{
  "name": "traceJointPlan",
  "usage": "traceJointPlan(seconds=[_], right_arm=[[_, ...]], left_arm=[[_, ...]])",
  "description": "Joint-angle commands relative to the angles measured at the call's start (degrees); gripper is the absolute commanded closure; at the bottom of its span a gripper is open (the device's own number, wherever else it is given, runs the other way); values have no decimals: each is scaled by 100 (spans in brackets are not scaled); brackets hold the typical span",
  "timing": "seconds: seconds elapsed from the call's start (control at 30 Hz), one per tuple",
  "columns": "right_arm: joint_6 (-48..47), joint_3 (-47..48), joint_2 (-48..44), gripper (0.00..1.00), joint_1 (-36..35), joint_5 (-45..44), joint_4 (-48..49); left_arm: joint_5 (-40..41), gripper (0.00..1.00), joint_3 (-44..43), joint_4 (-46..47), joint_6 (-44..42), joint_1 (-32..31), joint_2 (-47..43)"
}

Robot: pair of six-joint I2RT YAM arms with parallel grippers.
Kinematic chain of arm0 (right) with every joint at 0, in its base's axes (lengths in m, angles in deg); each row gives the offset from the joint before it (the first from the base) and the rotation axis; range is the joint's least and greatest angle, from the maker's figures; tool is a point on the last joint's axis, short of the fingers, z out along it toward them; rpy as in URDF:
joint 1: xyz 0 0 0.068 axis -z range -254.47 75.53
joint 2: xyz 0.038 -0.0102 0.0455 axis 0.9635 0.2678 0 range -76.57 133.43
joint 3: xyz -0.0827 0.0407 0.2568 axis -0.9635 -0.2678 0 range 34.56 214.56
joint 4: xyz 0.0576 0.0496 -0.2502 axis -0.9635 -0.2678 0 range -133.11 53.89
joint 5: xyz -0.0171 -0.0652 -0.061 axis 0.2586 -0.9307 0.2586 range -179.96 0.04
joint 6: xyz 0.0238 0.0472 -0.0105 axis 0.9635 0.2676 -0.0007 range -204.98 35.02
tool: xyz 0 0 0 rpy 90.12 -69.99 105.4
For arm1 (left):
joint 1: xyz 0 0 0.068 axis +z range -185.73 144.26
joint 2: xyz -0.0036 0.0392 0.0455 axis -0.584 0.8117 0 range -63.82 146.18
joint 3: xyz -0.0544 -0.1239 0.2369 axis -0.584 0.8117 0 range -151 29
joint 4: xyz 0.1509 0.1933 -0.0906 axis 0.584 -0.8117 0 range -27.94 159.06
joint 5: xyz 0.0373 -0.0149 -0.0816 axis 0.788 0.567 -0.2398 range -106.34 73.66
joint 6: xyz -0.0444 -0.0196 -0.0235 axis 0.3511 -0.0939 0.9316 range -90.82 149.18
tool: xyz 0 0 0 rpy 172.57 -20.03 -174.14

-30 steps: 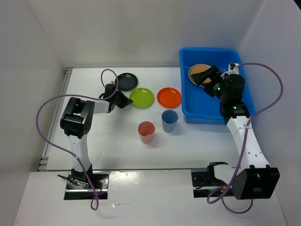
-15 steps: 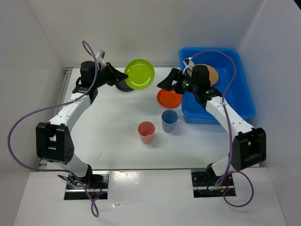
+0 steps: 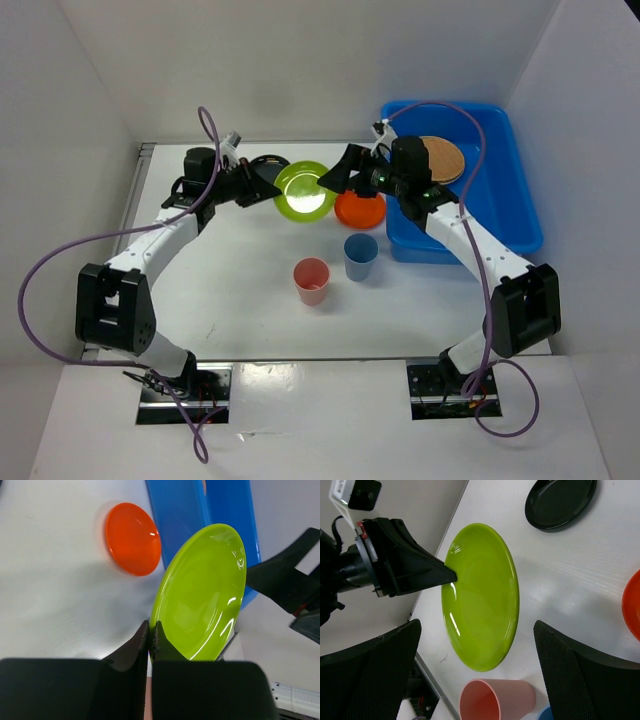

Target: Place the mixed dishes into the plastic bin

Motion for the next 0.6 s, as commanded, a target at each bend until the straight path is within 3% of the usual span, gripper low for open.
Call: traceJointPlan(seconds=[0.0,0.17,0.27,0.37,0.4,0.5,0.53,0.57], right_arm=[[-78,287,96,3,-160,-294,217],[-131,287,334,4,-160,-471,59],[-131,287,387,16,-160,-418,120],[-78,235,387,51,-160,-698,173],[-26,235,335,73,-160,-751,225],[44,235,282,100,-160,-752,226],[115,235,282,100,-160,-752,226],[115,287,282,100,-160,-665,287]], left_arm=[[-352,100,-42,328,-92,-85,-510],[-466,100,-156,275,-40,-191,-642],[-467,100,-218,275,-40,-314,-642],[-528,100,-270,213,-100,-507,-642],[-528,100,-271,91,-101,-586,-642],[-300,98,-323,-85,-268,-648,-581],[-300,96,-323,-86,-268,-648,-581],[-300,87,-323,-86,-268,-648,-581]])
